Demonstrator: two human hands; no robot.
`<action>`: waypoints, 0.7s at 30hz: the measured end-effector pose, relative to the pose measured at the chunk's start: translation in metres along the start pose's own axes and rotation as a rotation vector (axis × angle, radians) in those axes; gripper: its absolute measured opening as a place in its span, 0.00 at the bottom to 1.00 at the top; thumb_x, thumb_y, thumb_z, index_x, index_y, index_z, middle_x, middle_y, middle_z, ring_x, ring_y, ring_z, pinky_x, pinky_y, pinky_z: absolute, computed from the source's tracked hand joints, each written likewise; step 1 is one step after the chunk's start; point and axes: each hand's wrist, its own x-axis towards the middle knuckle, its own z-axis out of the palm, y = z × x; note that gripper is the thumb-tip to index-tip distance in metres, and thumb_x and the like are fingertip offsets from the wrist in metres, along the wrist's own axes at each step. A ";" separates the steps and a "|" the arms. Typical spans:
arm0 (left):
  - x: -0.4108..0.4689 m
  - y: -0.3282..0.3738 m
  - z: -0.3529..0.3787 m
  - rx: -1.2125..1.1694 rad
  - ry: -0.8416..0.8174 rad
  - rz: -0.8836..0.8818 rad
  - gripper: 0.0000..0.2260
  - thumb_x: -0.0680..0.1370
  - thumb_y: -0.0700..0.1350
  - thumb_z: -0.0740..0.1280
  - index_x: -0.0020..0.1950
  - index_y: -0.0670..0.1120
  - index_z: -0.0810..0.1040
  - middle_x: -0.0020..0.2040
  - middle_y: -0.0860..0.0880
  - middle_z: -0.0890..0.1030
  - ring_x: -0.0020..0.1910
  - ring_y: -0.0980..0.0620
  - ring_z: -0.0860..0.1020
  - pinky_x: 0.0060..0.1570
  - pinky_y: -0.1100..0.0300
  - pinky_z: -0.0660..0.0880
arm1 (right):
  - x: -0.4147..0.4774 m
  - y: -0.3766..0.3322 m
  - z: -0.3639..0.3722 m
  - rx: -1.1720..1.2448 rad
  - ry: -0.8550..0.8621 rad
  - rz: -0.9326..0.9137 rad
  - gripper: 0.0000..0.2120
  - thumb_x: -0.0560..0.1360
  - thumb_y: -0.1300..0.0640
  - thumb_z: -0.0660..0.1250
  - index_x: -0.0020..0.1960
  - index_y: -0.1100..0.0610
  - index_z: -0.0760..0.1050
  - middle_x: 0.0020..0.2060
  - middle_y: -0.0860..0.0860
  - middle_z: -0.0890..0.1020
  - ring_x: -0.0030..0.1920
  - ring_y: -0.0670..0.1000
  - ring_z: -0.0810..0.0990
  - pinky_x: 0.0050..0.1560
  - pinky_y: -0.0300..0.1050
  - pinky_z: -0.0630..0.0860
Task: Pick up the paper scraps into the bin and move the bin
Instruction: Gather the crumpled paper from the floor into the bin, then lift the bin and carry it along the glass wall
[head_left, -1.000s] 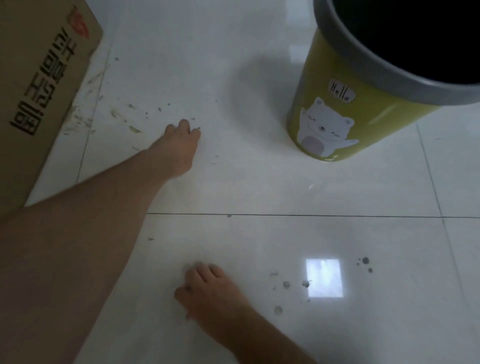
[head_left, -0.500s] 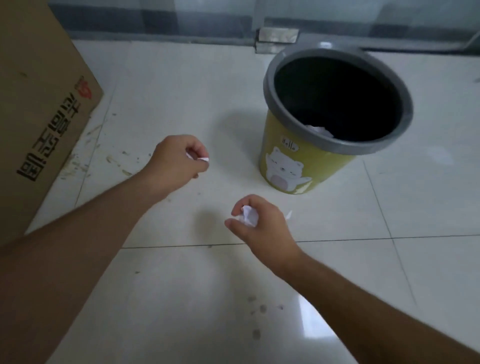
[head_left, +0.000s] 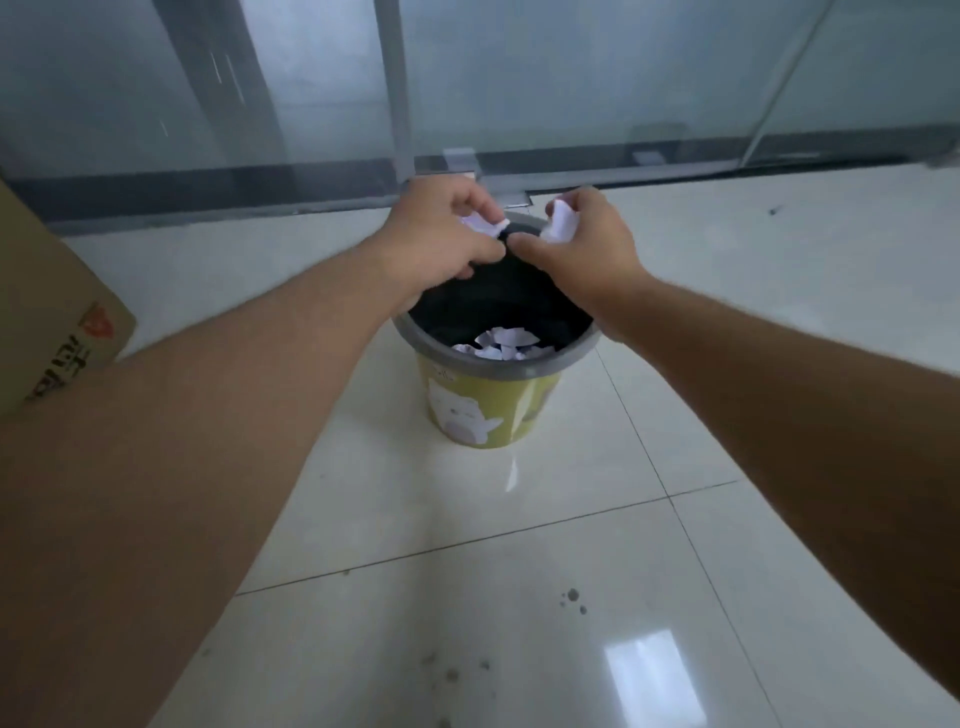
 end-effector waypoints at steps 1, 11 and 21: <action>0.000 -0.003 0.004 0.064 -0.076 -0.027 0.20 0.70 0.35 0.76 0.60 0.49 0.81 0.58 0.46 0.80 0.47 0.47 0.83 0.47 0.52 0.84 | 0.006 0.006 0.000 -0.039 -0.056 0.045 0.36 0.67 0.42 0.74 0.70 0.53 0.67 0.59 0.52 0.77 0.61 0.54 0.76 0.60 0.50 0.75; -0.021 -0.049 -0.027 0.253 0.110 -0.110 0.29 0.75 0.52 0.73 0.75 0.52 0.68 0.75 0.45 0.69 0.70 0.42 0.71 0.65 0.45 0.73 | -0.008 0.034 0.006 -0.093 0.021 0.078 0.41 0.65 0.37 0.72 0.74 0.46 0.64 0.65 0.55 0.74 0.65 0.59 0.72 0.64 0.61 0.73; -0.025 -0.109 -0.059 0.076 0.203 -0.449 0.32 0.78 0.60 0.63 0.79 0.57 0.56 0.78 0.46 0.64 0.66 0.41 0.75 0.56 0.47 0.80 | 0.014 0.079 -0.005 -0.044 0.050 0.400 0.38 0.74 0.46 0.68 0.79 0.48 0.53 0.72 0.59 0.64 0.59 0.63 0.76 0.48 0.55 0.78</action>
